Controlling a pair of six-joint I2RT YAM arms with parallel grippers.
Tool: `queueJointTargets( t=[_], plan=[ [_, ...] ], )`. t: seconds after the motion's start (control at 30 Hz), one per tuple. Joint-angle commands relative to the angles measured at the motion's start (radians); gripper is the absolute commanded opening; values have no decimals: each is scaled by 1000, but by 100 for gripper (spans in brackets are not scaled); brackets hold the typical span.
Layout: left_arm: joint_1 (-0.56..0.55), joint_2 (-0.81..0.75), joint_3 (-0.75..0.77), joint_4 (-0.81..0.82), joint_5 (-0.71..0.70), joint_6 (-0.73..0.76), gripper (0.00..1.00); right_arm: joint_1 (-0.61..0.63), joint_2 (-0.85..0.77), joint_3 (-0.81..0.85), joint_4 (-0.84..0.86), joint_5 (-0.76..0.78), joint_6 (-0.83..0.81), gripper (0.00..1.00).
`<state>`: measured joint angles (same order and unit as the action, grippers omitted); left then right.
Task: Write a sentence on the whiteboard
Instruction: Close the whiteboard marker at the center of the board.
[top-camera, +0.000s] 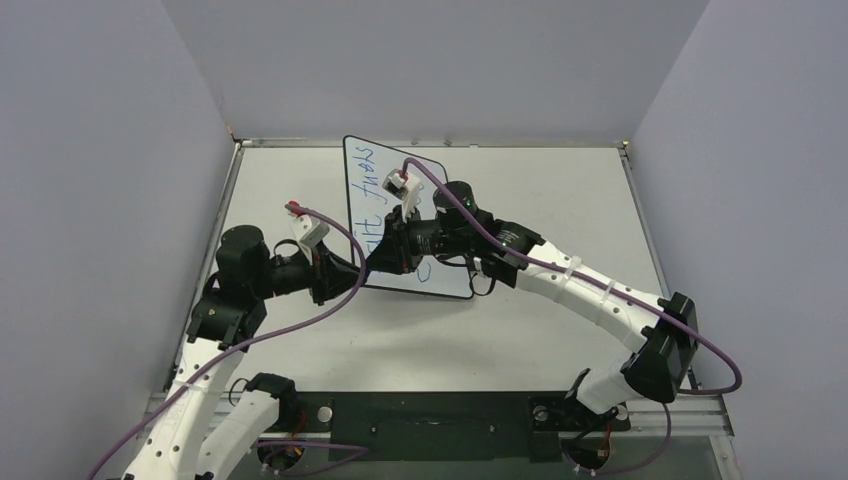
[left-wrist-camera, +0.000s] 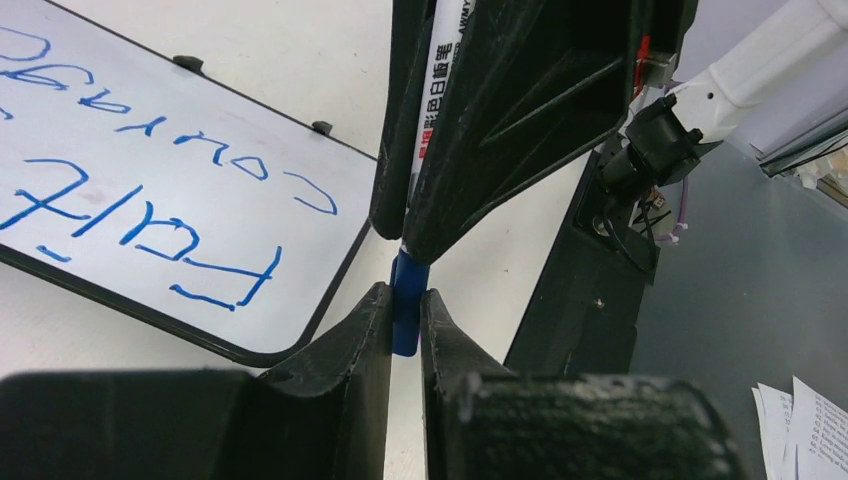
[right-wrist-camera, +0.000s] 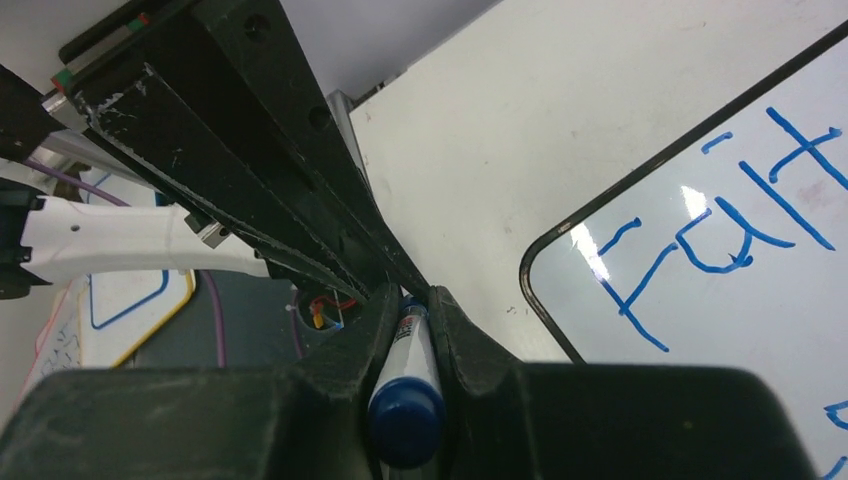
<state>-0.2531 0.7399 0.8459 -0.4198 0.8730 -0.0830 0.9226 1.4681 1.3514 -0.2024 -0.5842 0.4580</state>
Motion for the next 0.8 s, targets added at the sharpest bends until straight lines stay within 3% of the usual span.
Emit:
queueJointTargets(
  t=[0.0,0.2,0.33,0.6,0.77],
  plan=[
    [-5,-2,36,179,40,-9,0,83,65,55,-143,-111,-66,0],
    [-5,-11,31,182,24,-13,0,89,94,93,-164,-110,-65,0],
    [-1,-24,28,183,-11,-17,0,109,89,65,-88,-94,6,0],
    [17,-103,2,245,-129,-35,0,186,164,80,-93,100,221,0],
    [27,-155,-24,297,-166,-40,0,214,215,124,-124,138,276,0]
  ],
)
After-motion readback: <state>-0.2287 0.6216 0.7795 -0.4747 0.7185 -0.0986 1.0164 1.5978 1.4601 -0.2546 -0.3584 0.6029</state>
